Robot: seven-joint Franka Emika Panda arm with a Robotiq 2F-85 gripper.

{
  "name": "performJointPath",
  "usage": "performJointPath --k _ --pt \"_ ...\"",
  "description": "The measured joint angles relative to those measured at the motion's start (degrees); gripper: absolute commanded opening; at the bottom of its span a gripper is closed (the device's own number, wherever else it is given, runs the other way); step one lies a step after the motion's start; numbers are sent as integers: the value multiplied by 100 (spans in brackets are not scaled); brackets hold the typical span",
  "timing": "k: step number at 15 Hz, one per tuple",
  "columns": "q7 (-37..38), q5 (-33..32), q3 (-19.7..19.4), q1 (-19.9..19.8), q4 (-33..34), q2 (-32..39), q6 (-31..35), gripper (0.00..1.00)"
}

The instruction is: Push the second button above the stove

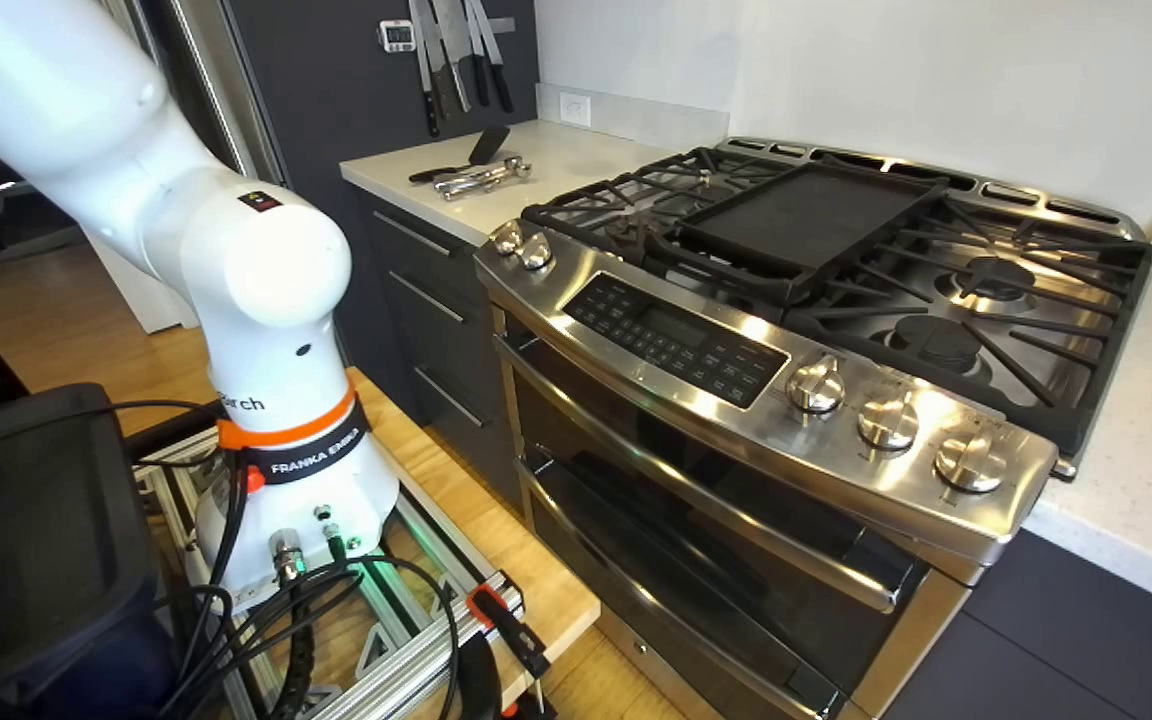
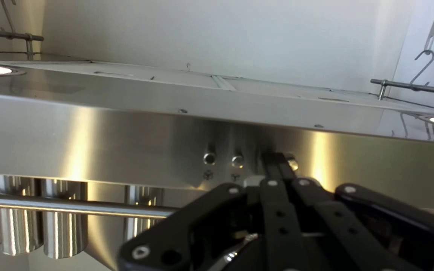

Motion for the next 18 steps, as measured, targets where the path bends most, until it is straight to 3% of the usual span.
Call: performJointPath --k 4,7,8,10,14,18 --pt "467 -515 316 -444 2 -212 -826 0" --pt "850 -828 465 -694 31 -468 -1877 0" --pt "955 -903 500 -767 50 -561 -2344 26" --pt "1076 -930 533 -854 73 -741 -3264 32" --pt "1411 -970 539 -900 223 -858 -4906 63" --pt "1748 -1249 632 -1010 322 -729 -6081 92"
